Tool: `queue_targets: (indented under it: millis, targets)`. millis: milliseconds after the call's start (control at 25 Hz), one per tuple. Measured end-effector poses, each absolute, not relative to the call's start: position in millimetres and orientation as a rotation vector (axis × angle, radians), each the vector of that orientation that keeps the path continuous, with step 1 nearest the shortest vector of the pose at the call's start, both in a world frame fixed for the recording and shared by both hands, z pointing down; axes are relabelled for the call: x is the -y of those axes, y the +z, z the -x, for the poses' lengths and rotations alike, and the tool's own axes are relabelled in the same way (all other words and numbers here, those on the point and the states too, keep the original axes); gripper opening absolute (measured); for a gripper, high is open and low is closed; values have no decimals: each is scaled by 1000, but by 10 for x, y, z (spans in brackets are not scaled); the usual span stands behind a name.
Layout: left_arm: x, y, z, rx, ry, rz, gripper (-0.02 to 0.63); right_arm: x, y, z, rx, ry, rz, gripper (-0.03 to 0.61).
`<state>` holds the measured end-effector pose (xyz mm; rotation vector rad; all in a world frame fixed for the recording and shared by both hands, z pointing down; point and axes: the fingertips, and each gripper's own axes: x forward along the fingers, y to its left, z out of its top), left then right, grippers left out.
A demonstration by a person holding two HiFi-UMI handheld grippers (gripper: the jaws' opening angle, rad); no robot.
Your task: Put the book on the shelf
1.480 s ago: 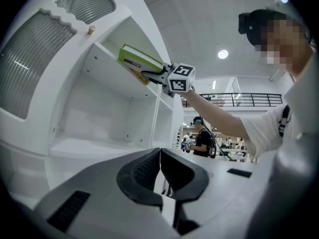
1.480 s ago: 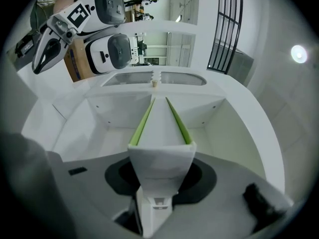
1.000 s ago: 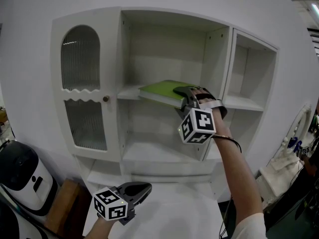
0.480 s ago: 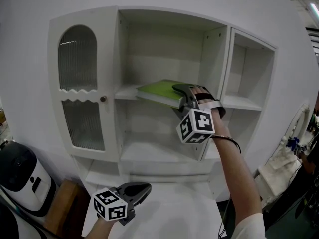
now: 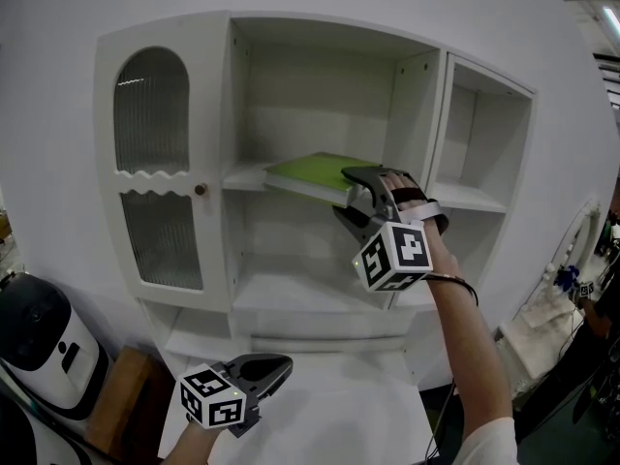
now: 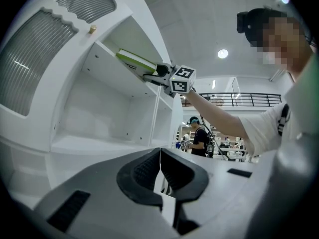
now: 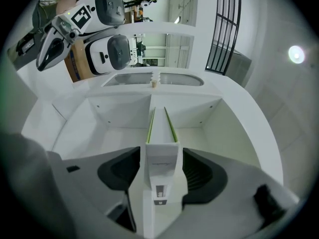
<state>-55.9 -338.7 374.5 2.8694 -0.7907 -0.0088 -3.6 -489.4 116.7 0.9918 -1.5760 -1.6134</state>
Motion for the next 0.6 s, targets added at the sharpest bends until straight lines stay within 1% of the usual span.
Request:
queue_targets:
  millis: [360,400,480,600]
  targets:
    - [3312,3757,468,766,1,-2877,11,4487,1197,-7,1586,-1636,-968,260]
    - [3303,3757,459,764,2,-2877,11,4458,1187,-8,1579,-1645,-974,243]
    - [3289,3756,449,761,3,-2878,11,4411,1157,-9,1559,-1667,-994,159]
    - [3265,3756,444,757,2,-2880,11,4388,1165,-1,1539,-1676,-999,136]
